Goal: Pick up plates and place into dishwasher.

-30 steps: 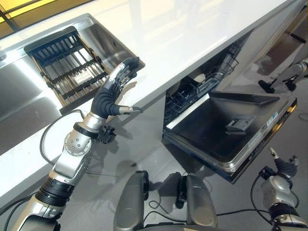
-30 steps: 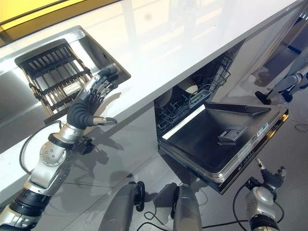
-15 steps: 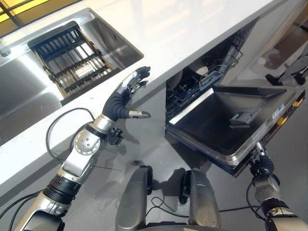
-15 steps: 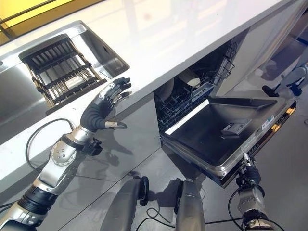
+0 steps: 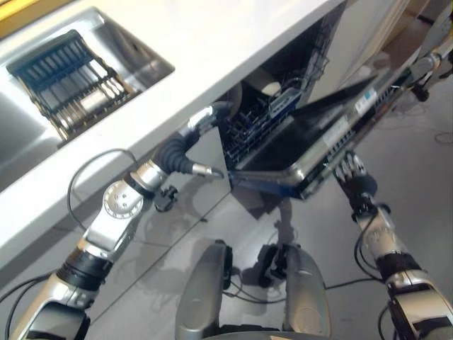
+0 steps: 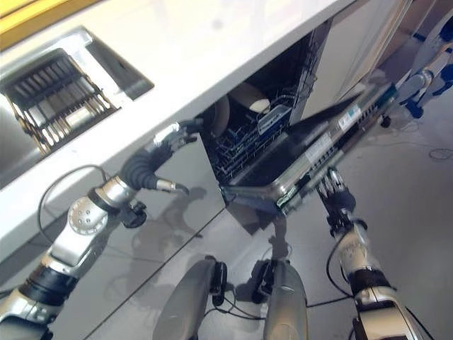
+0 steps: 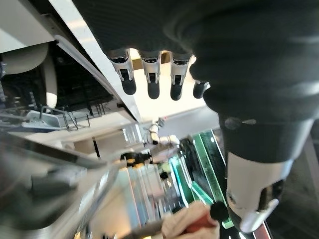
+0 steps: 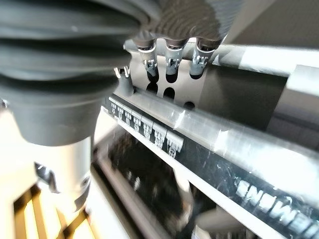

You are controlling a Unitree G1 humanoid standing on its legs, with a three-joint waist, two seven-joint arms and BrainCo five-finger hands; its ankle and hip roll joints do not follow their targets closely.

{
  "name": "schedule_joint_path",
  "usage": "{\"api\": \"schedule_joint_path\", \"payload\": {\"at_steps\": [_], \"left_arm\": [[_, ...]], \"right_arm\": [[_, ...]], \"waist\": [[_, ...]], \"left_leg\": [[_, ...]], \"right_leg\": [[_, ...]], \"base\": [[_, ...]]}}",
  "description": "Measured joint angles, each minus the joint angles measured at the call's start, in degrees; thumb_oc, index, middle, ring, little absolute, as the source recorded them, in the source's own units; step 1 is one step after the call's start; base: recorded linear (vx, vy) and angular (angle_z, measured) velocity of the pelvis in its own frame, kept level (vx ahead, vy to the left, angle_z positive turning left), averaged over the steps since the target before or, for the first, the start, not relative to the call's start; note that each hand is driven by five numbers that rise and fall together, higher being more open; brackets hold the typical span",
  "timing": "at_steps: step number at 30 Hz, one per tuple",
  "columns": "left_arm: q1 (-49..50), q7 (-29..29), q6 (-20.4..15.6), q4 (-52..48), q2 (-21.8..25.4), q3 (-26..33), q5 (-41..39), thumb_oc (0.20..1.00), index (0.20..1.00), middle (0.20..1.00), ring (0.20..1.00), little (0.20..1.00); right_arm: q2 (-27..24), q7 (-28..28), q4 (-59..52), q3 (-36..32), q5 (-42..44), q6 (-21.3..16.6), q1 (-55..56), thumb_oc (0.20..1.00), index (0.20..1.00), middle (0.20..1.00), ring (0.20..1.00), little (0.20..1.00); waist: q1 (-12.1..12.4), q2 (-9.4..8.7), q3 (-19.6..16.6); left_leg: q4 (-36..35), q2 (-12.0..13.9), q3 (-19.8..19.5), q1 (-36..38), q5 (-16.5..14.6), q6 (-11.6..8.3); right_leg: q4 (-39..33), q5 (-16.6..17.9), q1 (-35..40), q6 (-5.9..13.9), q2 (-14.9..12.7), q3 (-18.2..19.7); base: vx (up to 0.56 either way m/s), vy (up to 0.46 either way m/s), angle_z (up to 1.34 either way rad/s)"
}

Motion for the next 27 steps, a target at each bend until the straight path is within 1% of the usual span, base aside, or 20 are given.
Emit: {"api": "schedule_joint_path", "payload": {"at_steps": [1, 2, 3, 4, 5, 7, 8, 9, 11, 15, 17, 20, 22, 24, 26, 27], "left_arm": [[-0.5, -0.2, 0.0, 0.0, 0.3, 0.0, 0.0, 1.0, 1.0, 1.0, 1.0, 1.0], [-1.4, -0.4, 0.0, -0.1, 0.4, 0.0, -0.3, 1.0, 1.0, 1.0, 1.0, 1.0], [-1.9, -0.4, -0.1, -0.3, 0.5, 0.0, -0.4, 1.0, 1.0, 1.0, 1.0, 1.0], [-2.6, -0.4, -0.1, -0.1, 0.5, -0.2, -0.4, 1.0, 1.0, 1.0, 1.0, 1.0], [-2.8, -0.4, -0.1, 0.1, 0.3, -0.4, -0.4, 1.0, 1.0, 1.0, 1.0, 1.0], [-3.0, -0.6, -0.1, 0.1, 0.5, -0.6, -0.4, 1.0, 1.0, 1.0, 1.0, 1.0], [-3.3, -0.7, -0.1, 0.1, 0.5, -0.7, -0.4, 1.0, 1.0, 1.0, 1.0, 1.0], [-3.7, -0.8, -0.1, 0.1, 0.5, -0.8, -0.4, 1.0, 1.0, 1.0, 1.0, 1.0], [-3.9, -0.9, -0.1, 0.1, 0.7, -1.0, -0.3, 1.0, 1.0, 1.0, 1.0, 1.0], [-4.0, -1.4, -0.1, 0.3, 2.7, -2.3, -0.3, 1.0, 1.0, 1.0, 1.0, 1.0], [-4.0, -2.4, 0.0, 0.3, 3.3, -3.3, -0.3, 1.0, 1.0, 1.0, 1.0, 1.0], [-4.0, -3.8, 1.3, 1.1, 3.4, -5.1, -0.3, 1.0, 1.0, 1.0, 1.0, 1.0], [-3.9, -4.9, 2.5, 2.9, 2.8, -6.6, -0.3, 1.0, 1.0, 1.0, 1.0, 1.0], [-3.6, -5.5, 3.9, 5.2, 1.4, -8.8, -0.3, 1.0, 1.0, 1.0, 1.0, 1.0], [-2.6, -5.7, 5.3, 7.8, -0.4, -10.9, -0.3, 1.0, 1.0, 1.0, 1.0, 1.0], [-1.5, -5.7, 6.0, 10.1, -2.2, -11.6, -0.3, 1.0, 1.0, 1.0, 1.0, 1.0]], "right_arm": [[0.0, 0.4, 0.0, 0.2, -0.1, 0.0, -1.5, 1.0, 1.0, 1.0, 1.0, 1.0], [-0.1, 0.5, 0.0, 0.3, -0.8, 0.2, -2.9, 1.0, 1.0, 1.0, 1.0, 1.0], [-0.2, 0.7, 0.0, 0.3, -1.1, 0.2, -4.5, 1.0, 1.0, 1.0, 1.0, 1.0], [-0.4, 1.1, 0.0, 0.1, -1.2, 0.1, -6.1, 1.0, 1.0, 1.0, 1.0, 1.0], [-0.4, 1.4, 0.0, 0.1, -1.3, 0.1, -7.8, 1.0, 1.0, 1.0, 1.0, 1.0], [-0.5, 1.9, 0.1, 0.1, -1.3, 0.1, -10.8, 1.0, 1.0, 1.0, 1.0, 1.0], [-0.6, 1.8, 0.3, 0.1, -1.3, 0.1, -11.9, 1.0, 1.0, 1.0, 1.0, 1.0], [-0.7, 2.0, 0.3, 0.0, -1.6, 0.1, -12.7, 1.0, 1.0, 1.0, 1.0, 1.0], [-0.7, 2.0, 0.6, 0.1, -2.6, 0.1, -13.3, 1.0, 1.0, 1.0, 1.0, 1.0], [-0.3, 0.0, 1.7, 0.2, -5.2, 0.1, -13.4, 1.0, 1.0, 1.0, 1.0, 1.0], [0.2, -1.3, 2.8, 0.4, -6.2, 0.1, -13.2, 1.0, 1.0, 1.0, 1.0, 1.0], [3.4, -4.6, 3.7, 0.4, -8.0, 0.0, -11.4, 1.0, 1.0, 1.0, 1.0, 1.0], [6.6, -6.7, 3.8, 0.3, -8.9, -0.1, -8.5, 1.0, 1.0, 1.0, 1.0, 1.0], [9.7, -9.3, 3.8, 0.4, -9.7, -0.6, -5.3, 1.0, 1.0, 1.0, 1.0, 1.0], [12.2, -10.4, 3.8, 0.4, -9.7, -1.1, -2.2, 1.0, 1.0, 1.0, 1.0, 1.0], [13.4, -10.4, 3.8, 0.4, -9.7, -1.1, -0.3, 1.0, 1.0, 1.0, 1.0, 1.0]], "waist": [[0.1, 0.1, 0.0], [0.3, 0.02, 0.0], [0.3, 0.04, 0.0], [0.4, -0.29, 0.2], [0.7, -0.69, 0.2], [1.1, -0.72, 0.1], [1.2, -0.73, 0.1], [1.3, -0.75, 0.1], [2.2, -0.83, 0.1], [2.2, -1.14, -0.1], [2.1, -1.78, -0.4], [2.0, -3.77, -1.6], [2.0, -5.29, -3.9], [1.9, -5.73, -6.3], [1.2, -5.87, -8.6], [0.6, -5.84, -9.7]], "left_leg": [[0.3, 0.5, 0.4, 0.2, 0.1, 0.1], [2.2, 1.2, 0.6, 0.2, -0.3, -0.06], [2.7, 1.7, 1.0, 1.1, -0.7, -0.48], [1.9, 1.8, 1.2, 1.8, -1.5, 0.17], [1.3, 1.4, 1.4, 1.8, -1.0, 0.72], [1.3, 0.1, 0.7, 1.9, -0.4, 0.8], [1.3, -0.1, 0.6, 2.0, -0.2, 0.83], [1.3, 0.0, 0.7, 1.7, 0.2, 0.85], [1.3, 0.1, 1.0, 1.6, 0.3, 1.02], [0.9, 0.4, 2.2, 2.1, 0.7, 1.68], [0.8, 0.4, 2.3, 2.4, 0.8, 1.8], [-1.4, 0.8, 3.0, 4.5, 1.2, 2.09], [-4.1, 1.3, 3.4, 6.2, 1.8, 1.72], [-7.0, 2.1, 3.5, 8.2, 2.7, 1.64], [-10.3, 2.3, 3.7, 10.4, 3.8, 1.32], [-13.1, 2.3, 3.7, 12.2, 4.8, 1.33]], "right_leg": [[-0.9, 0.4, 0.6, -0.52, -0.8, -2.1], [-1.0, 0.3, 1.5, -1.12, -1.3, -3.8], [-1.0, -0.1, 2.3, -1.3, -1.4, -5.2], [-0.5, -0.5, 2.5, -1.1, -1.8, -5.8], [0.0, -0.7, 2.4, -0.84, -2.3, -5.5], [0.9, -0.9, 2.5, -0.28, -2.3, -3.4], [1.0, -1.1, 2.5, -0.03, -2.2, -2.7], [1.0, -1.2, 2.5, 0.11, -2.1, -2.4], [1.1, -1.3, 2.6, 0.3, -2.1, -1.9], [0.9, -1.3, 3.1, 0.68, -2.0, -0.6], [0.6, -1.2, 3.3, 0.93, -1.9, -0.4], [-1.3, -0.6, 4.8, 1.28, -1.4, 0.2], [-4.1, 0.5, 6.1, 1.32, -0.6, 0.4], [-7.6, 2.1, 8.2, 1.7, 0.8, 0.5], [-11.4, 3.7, 10.1, 1.99, 1.8, 0.8], [-14.2, 4.9, 11.8, 2.25, 2.5, 1.2]], "base": [[0.02, -0.023, 0.51], [0.02, -0.017, 0.65], [0.02, -0.013, 0.67], [0.02, -0.017, 0.57], [0.02, -0.019, 0.47], [0.01, -0.014, 0.52], [0.0, -0.005, 0.61], [0.0, -0.001, 0.5], [-0.01, 0.001, 0.32], [-0.01, 0.003, 0.13], [0.0, 0.007, -0.03], [0.04, 0.019, -0.12], [0.06, 0.032, -0.15], [0.07, 0.043, -0.16], [0.1, 0.04, -0.09], [0.12, 0.033, -0.03]]}}
